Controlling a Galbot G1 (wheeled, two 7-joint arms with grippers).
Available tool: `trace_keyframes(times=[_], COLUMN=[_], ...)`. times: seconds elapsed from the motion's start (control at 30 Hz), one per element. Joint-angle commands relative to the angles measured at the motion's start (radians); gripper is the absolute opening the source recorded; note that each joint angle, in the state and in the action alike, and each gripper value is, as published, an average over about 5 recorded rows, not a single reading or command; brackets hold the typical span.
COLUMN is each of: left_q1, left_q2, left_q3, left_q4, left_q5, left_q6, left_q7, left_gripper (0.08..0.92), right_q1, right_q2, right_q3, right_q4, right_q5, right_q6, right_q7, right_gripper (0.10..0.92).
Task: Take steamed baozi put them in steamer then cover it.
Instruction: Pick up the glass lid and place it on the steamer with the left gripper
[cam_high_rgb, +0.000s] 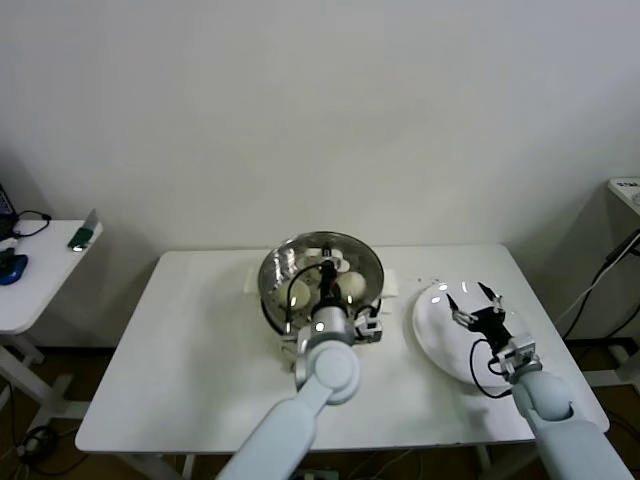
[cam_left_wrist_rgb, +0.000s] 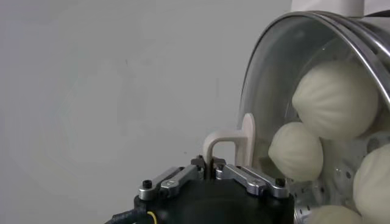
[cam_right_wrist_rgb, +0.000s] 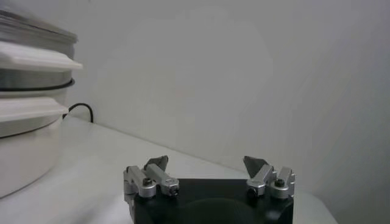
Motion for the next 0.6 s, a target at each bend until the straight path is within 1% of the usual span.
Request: trace_keyframes(times=[0.03,0.3,0.6], left_q1=[0.003,0.001,0.015], left_q2=[0.001,-0.004,0.004], left_q3=[-0.004,-0.015,-0.024], left_q4=[0.008,0.021,0.011], left_q5=[0.002,-0.017,-0.035], left_q6=[0.037,0.035,0.015], left_q7=[0.001,-0.024,-0.023], left_gripper=[0.147,0.147,0.147], right_q1=[0.001,0.003,-0.003], right_q2=[0.002,0.005,0.006], right_q3=[0.0,0.0,0.009], right_q4=[0.002,0.0,0.001], right_q5=[0.0,-0.003,-0.002], right_q6=[0.0,0.001,0.001], right_q7=[0.0,-0.001,-0.004], right_gripper=[0.823,0.823,0.823])
